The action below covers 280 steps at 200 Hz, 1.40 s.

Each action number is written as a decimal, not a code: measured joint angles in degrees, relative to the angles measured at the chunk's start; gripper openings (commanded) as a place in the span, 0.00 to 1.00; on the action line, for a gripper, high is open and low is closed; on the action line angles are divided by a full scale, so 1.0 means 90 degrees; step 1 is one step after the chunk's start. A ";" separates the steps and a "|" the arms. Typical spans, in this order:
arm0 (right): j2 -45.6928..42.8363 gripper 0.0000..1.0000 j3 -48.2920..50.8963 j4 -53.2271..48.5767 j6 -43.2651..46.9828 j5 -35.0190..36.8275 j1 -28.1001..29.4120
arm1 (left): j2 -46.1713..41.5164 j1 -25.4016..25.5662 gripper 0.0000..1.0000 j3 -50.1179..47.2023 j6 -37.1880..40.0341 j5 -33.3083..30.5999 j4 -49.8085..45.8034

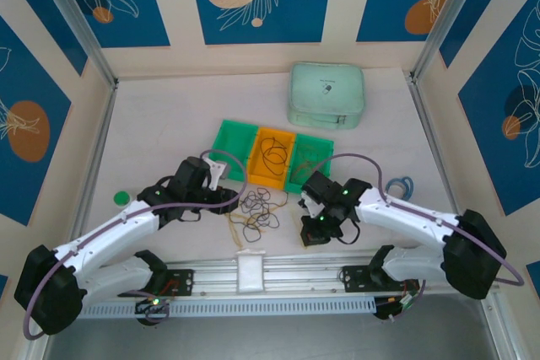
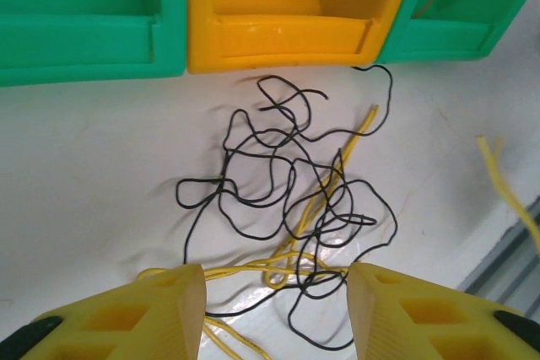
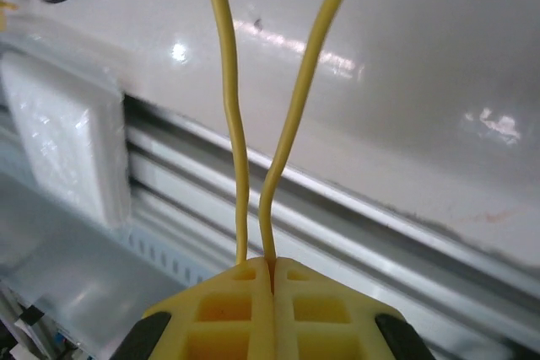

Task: Untangle the cables

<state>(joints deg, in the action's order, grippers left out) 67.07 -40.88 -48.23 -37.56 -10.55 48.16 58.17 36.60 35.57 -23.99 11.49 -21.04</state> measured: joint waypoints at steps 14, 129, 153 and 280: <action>-0.0262 0.00 -0.0340 -0.0185 -0.0005 0.0005 -0.0002 | -0.0163 0.0000 0.48 0.0010 -0.0046 -0.0214 -0.0083; 0.3002 0.00 -0.4488 0.0976 0.0721 0.0238 -0.0367 | -0.1494 -0.0056 0.55 0.0432 -0.0308 -0.1989 -0.0563; 0.3895 0.01 -0.5037 0.1324 0.0636 0.0160 -0.0520 | -0.1513 -0.0068 0.55 0.0474 -0.0306 -0.2023 -0.0721; 0.5741 0.10 -0.5926 0.2268 -0.0410 -0.0515 -0.0733 | -0.1690 -0.0146 0.54 0.0580 -0.0182 -0.2242 -0.1268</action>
<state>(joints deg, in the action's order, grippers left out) 118.74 -94.21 -27.81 -41.25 -15.18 41.56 42.96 35.29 40.80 -25.63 -8.69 -32.45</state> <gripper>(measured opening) 0.097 0.539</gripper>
